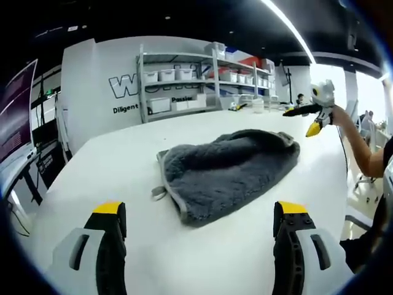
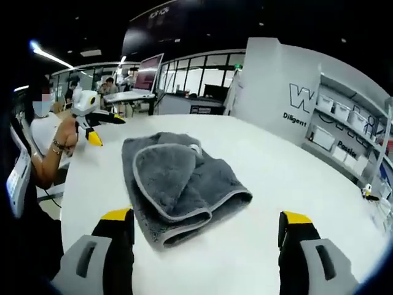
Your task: Open the folded towel by lifting each exposed corner and separating the folded layers until the towel lies flat within the target outline without major curled edges
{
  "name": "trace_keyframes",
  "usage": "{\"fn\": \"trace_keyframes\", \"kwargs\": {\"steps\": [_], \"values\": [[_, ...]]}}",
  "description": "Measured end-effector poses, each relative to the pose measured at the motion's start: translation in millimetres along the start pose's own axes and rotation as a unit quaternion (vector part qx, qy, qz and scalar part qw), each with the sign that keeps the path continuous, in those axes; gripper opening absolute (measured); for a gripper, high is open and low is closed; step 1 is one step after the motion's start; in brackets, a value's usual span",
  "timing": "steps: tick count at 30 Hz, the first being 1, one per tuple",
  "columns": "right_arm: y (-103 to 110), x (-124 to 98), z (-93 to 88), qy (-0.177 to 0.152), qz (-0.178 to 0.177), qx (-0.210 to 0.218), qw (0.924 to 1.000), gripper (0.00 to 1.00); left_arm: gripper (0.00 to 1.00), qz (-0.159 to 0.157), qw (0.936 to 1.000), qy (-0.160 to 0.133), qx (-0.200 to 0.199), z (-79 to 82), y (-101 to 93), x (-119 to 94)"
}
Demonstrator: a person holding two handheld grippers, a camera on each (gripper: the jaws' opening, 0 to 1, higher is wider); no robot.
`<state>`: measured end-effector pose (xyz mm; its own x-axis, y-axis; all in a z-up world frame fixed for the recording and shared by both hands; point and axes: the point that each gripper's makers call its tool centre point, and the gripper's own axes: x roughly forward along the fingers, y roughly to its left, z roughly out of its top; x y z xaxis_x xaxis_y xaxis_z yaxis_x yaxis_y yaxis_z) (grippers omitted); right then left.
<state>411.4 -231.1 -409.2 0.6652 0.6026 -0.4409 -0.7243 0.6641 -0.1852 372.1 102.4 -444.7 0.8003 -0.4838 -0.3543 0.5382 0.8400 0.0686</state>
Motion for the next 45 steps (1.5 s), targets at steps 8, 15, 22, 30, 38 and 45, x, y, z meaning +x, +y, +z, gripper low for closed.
{"fn": "trace_keyframes", "kwargs": {"steps": [8, 15, 22, 30, 38, 45], "values": [[-9.4, 38.9, 32.7, 0.009, 0.029, -0.011, 0.9995, 0.99, 0.99, -0.005, 1.0000, -0.003, 0.005, 1.9, -9.7, -1.4], [-23.3, 80.0, 56.5, 0.003, 0.039, -0.005, 0.9992, 0.97, 0.99, -0.013, 0.9998, -0.001, 0.018, 2.8, -18.0, -4.0], [-40.1, 129.7, 61.0, 0.034, 0.043, -0.014, 0.9984, 0.57, 0.99, -0.021, 0.9996, 0.002, 0.021, 1.9, -24.7, -3.4], [-28.9, 190.8, 52.4, 0.092, 0.084, -0.037, 0.9915, 0.48, 0.99, -0.029, 0.9993, 0.001, 0.021, 0.7, -33.3, -0.9], [-26.2, 228.7, 27.9, 0.136, 0.095, -0.045, 0.9852, 0.34, 0.99, -0.030, 0.9993, 0.010, 0.019, -6.4, -34.7, -0.5], [-14.5, 237.0, 19.4, 0.142, 0.131, -0.017, 0.9810, 0.19, 0.99, -0.027, 0.9995, 0.011, 0.015, -8.6, -32.2, -0.7]]}}
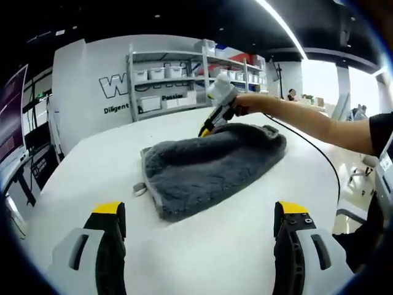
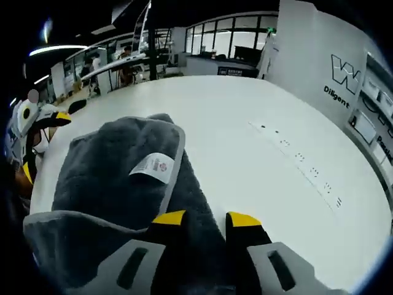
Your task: Open the folded towel by lifting each exposed corner and separating the folded layers until the towel lies flat within the target outline without major curled edges
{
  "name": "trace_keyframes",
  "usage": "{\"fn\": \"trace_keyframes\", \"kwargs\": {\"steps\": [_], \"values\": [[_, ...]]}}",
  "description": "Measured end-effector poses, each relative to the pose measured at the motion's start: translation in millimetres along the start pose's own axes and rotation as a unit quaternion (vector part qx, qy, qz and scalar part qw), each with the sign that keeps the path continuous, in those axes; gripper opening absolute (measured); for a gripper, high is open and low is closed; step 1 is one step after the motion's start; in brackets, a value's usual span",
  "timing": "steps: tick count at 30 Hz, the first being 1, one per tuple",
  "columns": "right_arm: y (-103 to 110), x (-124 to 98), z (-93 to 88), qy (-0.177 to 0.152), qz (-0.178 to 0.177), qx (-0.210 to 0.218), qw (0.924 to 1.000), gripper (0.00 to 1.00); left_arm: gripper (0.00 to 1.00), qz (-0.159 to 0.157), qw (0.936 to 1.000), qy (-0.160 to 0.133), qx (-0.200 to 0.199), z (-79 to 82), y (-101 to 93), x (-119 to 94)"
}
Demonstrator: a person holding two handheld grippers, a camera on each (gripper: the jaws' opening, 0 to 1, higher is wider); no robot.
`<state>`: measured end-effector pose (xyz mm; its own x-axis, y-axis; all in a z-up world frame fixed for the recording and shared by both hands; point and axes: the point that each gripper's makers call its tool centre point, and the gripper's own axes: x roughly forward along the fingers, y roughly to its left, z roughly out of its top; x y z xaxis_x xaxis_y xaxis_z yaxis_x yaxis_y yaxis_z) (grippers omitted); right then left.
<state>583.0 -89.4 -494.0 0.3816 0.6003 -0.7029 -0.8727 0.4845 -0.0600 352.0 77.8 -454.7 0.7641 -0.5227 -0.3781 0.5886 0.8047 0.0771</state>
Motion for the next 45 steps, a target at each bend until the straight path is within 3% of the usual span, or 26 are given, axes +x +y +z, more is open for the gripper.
{"fn": "trace_keyframes", "kwargs": {"steps": [2, 6, 8, 13, 19, 23, 29, 33, 45], "values": [[-2.7, 0.2, 0.2, -0.005, -0.003, 0.004, 1.0000, 0.20, 0.99, 0.001, 1.0000, 0.001, -0.002, -1.1, 0.2, 0.1], [-0.6, 0.0, -0.8, -0.015, 0.009, -0.002, 0.9999, 0.05, 0.99, 0.001, 1.0000, 0.002, -0.003, -2.4, -0.4, 0.5], [-1.9, 0.1, -0.6, -0.020, 0.004, -0.008, 0.9998, 0.05, 0.99, 0.001, 1.0000, 0.002, -0.002, -2.6, -1.0, 0.4], [-22.3, -3.1, -4.6, -0.032, -0.047, 0.004, 0.9984, 0.05, 0.99, 0.001, 1.0000, 0.001, -0.003, -1.5, -2.0, -1.1], [-52.3, -12.8, -14.8, -0.044, -0.090, 0.062, 0.9930, 0.04, 0.99, 0.005, 1.0000, 0.005, -0.001, -3.2, 0.0, -2.6], [-74.1, -21.6, -24.0, -0.064, -0.124, 0.109, 0.9842, 0.04, 0.99, 0.005, 0.9999, 0.009, 0.003, -3.2, 1.1, -1.5], [-102.2, -43.9, -47.1, -0.069, -0.175, 0.157, 0.9696, 0.04, 0.99, 0.002, 1.0000, 0.004, 0.007, 3.1, 0.2, -0.3], [-111.4, -59.3, -63.7, -0.077, -0.186, 0.186, 0.9616, 0.04, 0.99, -0.002, 0.9999, 0.007, 0.012, 3.3, -2.2, 1.8], [-117.6, -115.9, -119.4, -0.071, -0.226, 0.215, 0.9476, 0.04, 0.99, -0.012, 0.9997, 0.003, 0.023, 11.6, -10.6, 7.7]]}}
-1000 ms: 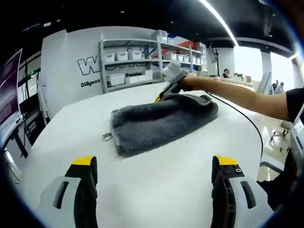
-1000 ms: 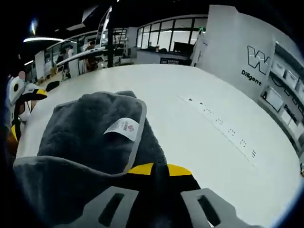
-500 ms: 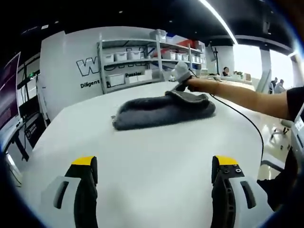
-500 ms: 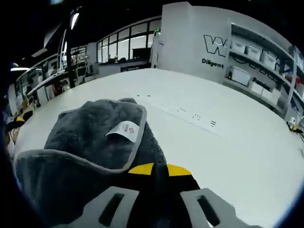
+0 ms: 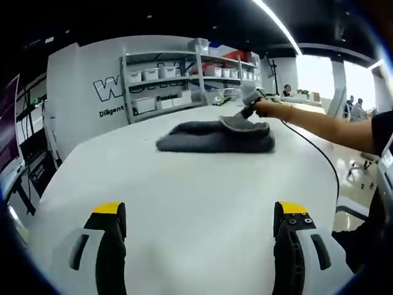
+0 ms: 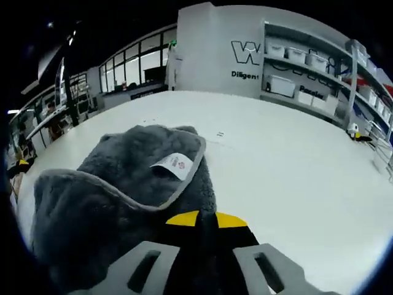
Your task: Open the folded towel by lifting each exposed corner and separating the folded layers until the towel lies flat within the target outline without major curled edges
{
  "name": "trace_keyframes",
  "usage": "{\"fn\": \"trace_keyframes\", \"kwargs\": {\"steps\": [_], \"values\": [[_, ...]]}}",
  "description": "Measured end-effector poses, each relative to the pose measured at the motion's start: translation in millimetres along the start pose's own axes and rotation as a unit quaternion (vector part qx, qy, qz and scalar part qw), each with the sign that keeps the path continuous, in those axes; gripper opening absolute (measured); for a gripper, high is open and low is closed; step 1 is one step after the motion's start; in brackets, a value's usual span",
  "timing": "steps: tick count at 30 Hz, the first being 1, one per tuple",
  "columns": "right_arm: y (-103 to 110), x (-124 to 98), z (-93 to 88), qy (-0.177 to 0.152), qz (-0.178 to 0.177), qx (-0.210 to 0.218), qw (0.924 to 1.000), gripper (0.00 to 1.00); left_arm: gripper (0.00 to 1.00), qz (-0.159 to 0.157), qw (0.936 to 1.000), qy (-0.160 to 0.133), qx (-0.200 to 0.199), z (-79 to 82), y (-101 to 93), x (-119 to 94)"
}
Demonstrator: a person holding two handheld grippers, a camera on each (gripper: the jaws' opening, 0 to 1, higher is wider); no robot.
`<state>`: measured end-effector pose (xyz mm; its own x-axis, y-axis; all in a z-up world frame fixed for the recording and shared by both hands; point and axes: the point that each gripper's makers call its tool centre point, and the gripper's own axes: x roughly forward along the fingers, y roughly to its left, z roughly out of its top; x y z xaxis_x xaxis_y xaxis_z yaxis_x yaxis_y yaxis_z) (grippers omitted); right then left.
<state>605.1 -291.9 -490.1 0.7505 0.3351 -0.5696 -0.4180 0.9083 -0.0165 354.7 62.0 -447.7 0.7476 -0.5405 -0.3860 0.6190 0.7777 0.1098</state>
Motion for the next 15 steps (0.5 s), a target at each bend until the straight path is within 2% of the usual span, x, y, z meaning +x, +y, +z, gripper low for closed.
{"fn": "trace_keyframes", "kwargs": {"steps": [7, 11, 15], "values": [[-24.6, -29.8, -22.0, -0.008, -0.011, 0.019, 0.9997, 0.04, 0.99, -0.011, 0.9999, 0.003, 0.009, 1.6, -8.5, 8.3], [-28.6, -43.4, -32.3, -0.011, -0.017, 0.021, 0.9996, 0.04, 0.99, -0.014, 0.9998, 0.004, 0.011, 3.1, -10.3, 10.2], [-31.3, -57.9, -41.7, -0.009, -0.028, 0.005, 0.9996, 0.04, 0.99, -0.017, 0.9998, 0.002, 0.012, 6.3, -11.0, 11.7]]}}
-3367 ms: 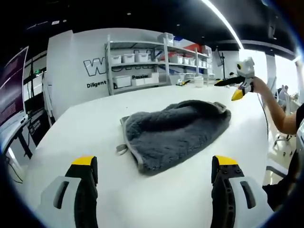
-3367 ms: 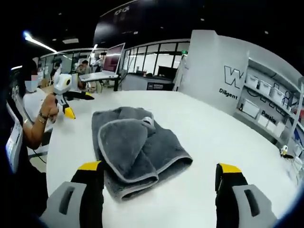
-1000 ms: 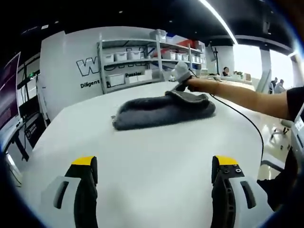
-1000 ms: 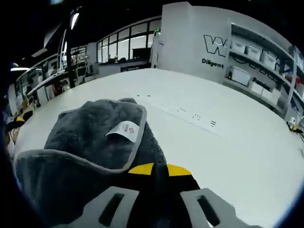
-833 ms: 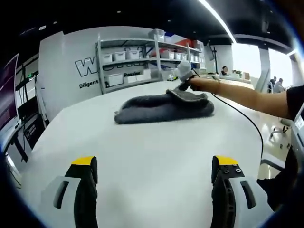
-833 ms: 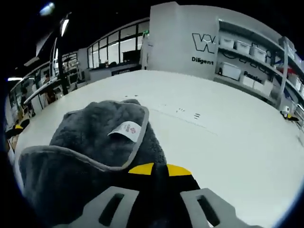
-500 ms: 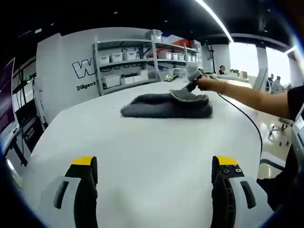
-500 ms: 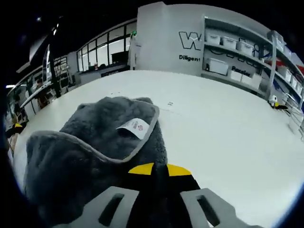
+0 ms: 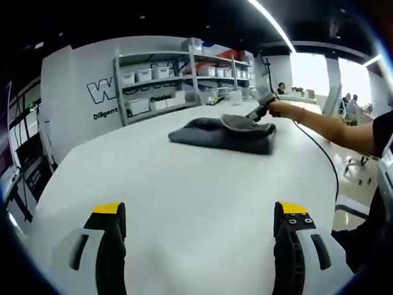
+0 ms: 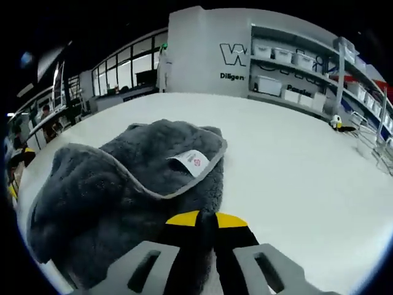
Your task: Open the folded towel by lifting each exposed corner and separating the folded layers until the towel lies flat within the target outline without major curled edges
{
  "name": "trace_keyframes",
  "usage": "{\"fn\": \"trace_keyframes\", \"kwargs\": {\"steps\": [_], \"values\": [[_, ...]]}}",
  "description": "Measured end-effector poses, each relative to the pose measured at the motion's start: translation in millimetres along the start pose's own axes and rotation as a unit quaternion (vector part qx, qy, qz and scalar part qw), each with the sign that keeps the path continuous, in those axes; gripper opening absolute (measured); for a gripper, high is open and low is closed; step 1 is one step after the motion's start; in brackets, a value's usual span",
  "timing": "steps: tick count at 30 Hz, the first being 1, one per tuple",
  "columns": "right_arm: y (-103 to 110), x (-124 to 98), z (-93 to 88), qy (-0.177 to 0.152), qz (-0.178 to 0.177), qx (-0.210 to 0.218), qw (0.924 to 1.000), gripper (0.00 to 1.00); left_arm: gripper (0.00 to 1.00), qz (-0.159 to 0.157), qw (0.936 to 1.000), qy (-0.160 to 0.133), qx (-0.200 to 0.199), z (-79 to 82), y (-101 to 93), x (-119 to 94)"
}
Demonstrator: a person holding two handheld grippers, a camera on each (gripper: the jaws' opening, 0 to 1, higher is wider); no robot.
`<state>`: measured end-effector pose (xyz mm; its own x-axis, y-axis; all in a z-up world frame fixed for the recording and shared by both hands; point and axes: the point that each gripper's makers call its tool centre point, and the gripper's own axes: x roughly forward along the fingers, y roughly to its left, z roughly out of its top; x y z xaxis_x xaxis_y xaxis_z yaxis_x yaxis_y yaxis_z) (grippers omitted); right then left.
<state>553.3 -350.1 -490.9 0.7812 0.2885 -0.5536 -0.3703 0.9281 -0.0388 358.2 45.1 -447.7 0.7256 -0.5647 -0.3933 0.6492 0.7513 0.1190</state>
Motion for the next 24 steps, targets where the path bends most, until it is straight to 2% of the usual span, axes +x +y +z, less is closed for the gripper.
{"fn": "trace_keyframes", "kwargs": {"steps": [9, 10, 11, 14, 18, 24], "values": [[0.0, -20.4, -13.4, -0.001, -0.009, -0.022, 0.9997, 0.04, 0.99, -0.001, 1.0000, 0.005, 0.005, 1.4, -2.6, 3.9], [1.1, -22.8, -15.2, -0.001, -0.008, -0.028, 0.9996, 0.04, 0.99, -0.001, 1.0000, 0.006, 0.007, 1.2, -3.4, 4.6], [0.4, -25.1, -15.2, -0.007, -0.009, -0.053, 0.9985, 0.04, 0.99, -0.002, 0.9999, 0.008, 0.009, 0.9, -4.2, 5.1], [3.8, -28.2, -20.1, -0.016, -0.012, -0.045, 0.9988, 0.02, 0.99, -0.004, 0.9998, 0.014, 0.015, 0.9, -6.1, 7.9], [4.1, -36.5, -24.4, -0.007, -0.006, -0.046, 0.9989, 0.02, 0.99, -0.003, 1.0000, 0.001, 0.009, 9.8, -7.6, 12.7], [5.6, -40.5, -27.2, -0.005, 0.005, -0.050, 0.9987, 0.02, 0.99, -0.011, 0.9999, -0.001, 0.011, 15.4, -15.7, 23.5]]}}
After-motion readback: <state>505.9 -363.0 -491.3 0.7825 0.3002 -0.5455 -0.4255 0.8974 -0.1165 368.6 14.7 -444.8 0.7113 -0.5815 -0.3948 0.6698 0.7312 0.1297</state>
